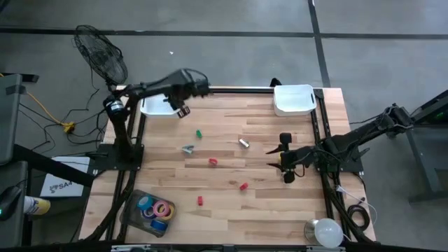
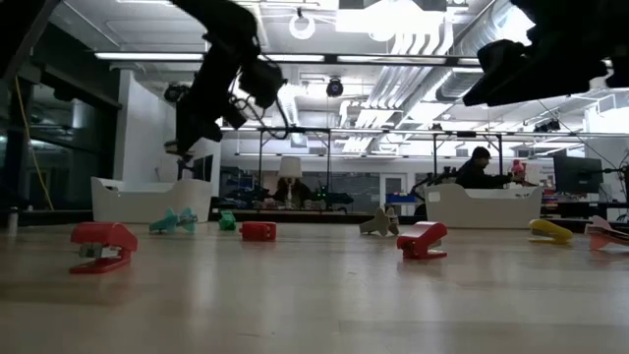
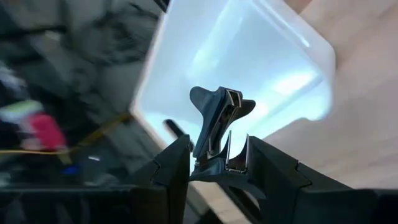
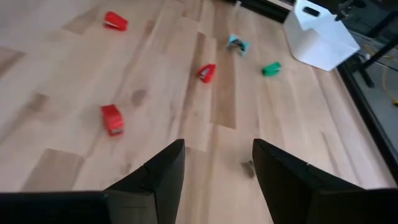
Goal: Pick and place Stapler, Stapler remover, tape
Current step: Put the black staple remover into the left white bin, then put the light blue staple remover into the left white bin
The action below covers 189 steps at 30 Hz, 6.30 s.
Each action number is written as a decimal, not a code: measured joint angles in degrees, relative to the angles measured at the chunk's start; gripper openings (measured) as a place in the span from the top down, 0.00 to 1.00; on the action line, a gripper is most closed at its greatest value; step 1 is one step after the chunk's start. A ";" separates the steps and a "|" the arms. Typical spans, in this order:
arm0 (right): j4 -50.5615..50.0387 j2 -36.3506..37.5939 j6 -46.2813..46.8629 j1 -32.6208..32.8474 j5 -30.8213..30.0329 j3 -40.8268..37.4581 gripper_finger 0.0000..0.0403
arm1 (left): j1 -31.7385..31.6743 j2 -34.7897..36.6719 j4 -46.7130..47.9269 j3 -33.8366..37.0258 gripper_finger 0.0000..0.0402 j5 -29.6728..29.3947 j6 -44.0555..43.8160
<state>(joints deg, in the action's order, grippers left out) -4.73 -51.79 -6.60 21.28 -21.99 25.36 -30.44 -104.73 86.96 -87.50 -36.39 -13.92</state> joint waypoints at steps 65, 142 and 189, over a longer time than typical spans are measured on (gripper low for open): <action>-10.65 0.00 10.70 -13.93 1.15 0.00 0.55 | 5.92 0.44 2.81 3.47 0.57 35.09 62.90; -13.88 -0.02 14.63 -13.88 3.49 0.00 0.55 | 24.06 0.20 -34.84 23.34 0.17 28.28 43.09; -13.90 -0.02 14.57 -13.88 3.51 0.00 0.55 | 23.30 0.33 -11.75 8.88 0.79 10.28 40.65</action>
<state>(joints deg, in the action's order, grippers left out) -18.63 -51.81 7.97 7.40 -18.48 25.36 -7.14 -104.40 75.20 -78.63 -26.12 26.73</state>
